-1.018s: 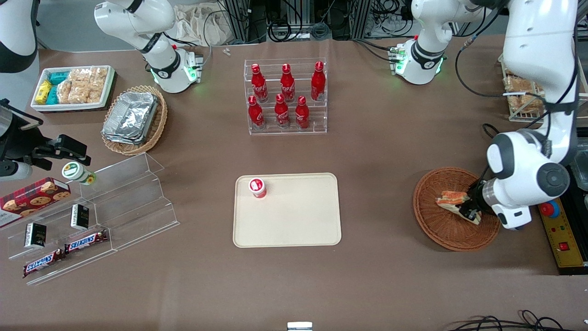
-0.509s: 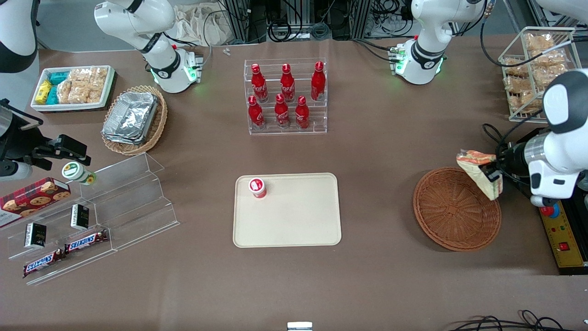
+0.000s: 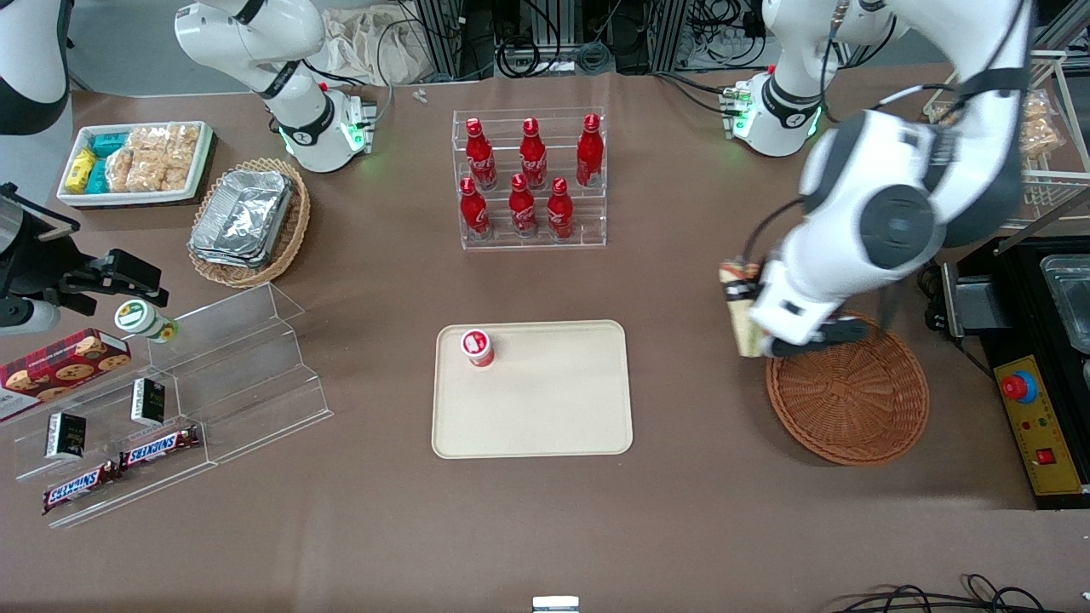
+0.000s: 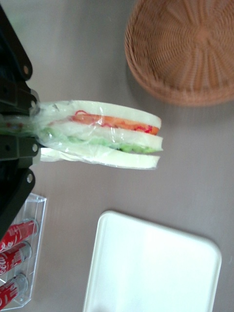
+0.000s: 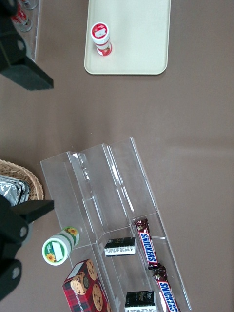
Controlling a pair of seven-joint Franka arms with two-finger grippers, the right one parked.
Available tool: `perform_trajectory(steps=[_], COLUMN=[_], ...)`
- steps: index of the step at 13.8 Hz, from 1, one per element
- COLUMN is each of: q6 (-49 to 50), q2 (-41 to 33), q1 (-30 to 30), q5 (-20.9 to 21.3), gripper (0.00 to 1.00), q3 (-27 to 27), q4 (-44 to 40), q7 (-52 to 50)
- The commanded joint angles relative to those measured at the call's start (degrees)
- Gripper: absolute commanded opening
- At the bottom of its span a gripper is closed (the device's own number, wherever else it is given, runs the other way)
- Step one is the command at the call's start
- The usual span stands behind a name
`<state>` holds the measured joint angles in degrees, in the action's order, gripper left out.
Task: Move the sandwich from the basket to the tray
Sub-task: 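Lift the sandwich up out of the basket with the left gripper, then carry the sandwich over the white tray and lower it onto the tray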
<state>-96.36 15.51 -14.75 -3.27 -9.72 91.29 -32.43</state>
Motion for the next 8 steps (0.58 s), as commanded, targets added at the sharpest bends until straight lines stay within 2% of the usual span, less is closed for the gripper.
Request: perform_trajectory(steps=[1, 8], q6=[-4.3, -21.6], q2=[4.5, 19.6], q1=[-6.8, -14.3], q5=[1.8, 6.4], gripper=[0.07, 0.08], q3=[0.5, 0.6], q4=[-3.1, -6.6], q7=[0.1, -0.3])
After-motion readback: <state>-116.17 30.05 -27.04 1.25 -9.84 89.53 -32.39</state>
